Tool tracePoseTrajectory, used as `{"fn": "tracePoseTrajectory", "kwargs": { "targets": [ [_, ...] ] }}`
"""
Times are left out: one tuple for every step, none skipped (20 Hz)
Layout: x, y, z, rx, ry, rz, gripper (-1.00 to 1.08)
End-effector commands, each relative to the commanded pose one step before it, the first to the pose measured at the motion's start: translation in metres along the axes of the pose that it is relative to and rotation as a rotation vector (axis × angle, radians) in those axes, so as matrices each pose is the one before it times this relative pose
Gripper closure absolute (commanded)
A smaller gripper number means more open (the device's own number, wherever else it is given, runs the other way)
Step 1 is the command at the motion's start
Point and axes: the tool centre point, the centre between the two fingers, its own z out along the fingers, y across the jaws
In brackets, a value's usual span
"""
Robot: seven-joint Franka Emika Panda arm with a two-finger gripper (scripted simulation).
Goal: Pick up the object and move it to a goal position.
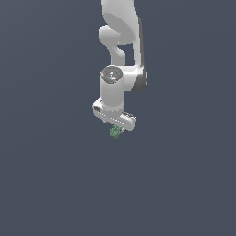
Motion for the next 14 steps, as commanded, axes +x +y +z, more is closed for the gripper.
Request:
{"fn": "tracePoseTrajectory", "kwargs": {
  "targets": [
    [-0.00710,-0.00087,0.00634,0.00097,-0.00051,0.03872,-0.92],
    [-0.00232,-0.00018,0.00202,0.00015,-0.00034,0.01179,-0.92],
    [-0.00208,-0.00011,0.00180,0.00011,-0.00029,0.01058,-0.92],
    [-0.00184,-0.00006,0.00158,0.00008,-0.00025,0.00934,-0.92],
    [-0.00159,-0.00002,0.00136,0.00006,-0.00021,0.00811,-0.92],
    [-0.00135,0.00000,0.00115,0.00004,-0.00017,0.00687,-0.92],
    [-0.00111,0.00001,0.00093,0.00003,-0.00014,0.00561,-0.92],
    [-0.00086,0.00002,0.00072,0.00002,-0.00011,0.00437,-0.92],
    [-0.00060,0.00004,0.00052,0.00001,-0.00007,0.00316,-0.92],
    [-0.00038,-0.00001,0.00031,0.00000,-0.00004,0.00183,-0.92],
    [-0.00010,0.00004,0.00010,0.00000,-0.00002,0.00069,-0.92],
    [0.00050,-0.00014,-0.00043,-0.00027,-0.00037,-0.00445,-0.92],
    [-0.00002,-0.00001,0.00034,0.00000,0.00000,0.00000,-0.92],
    [-0.00006,-0.00003,0.00102,0.00000,0.00000,0.00000,-0.92]
  ]
}}
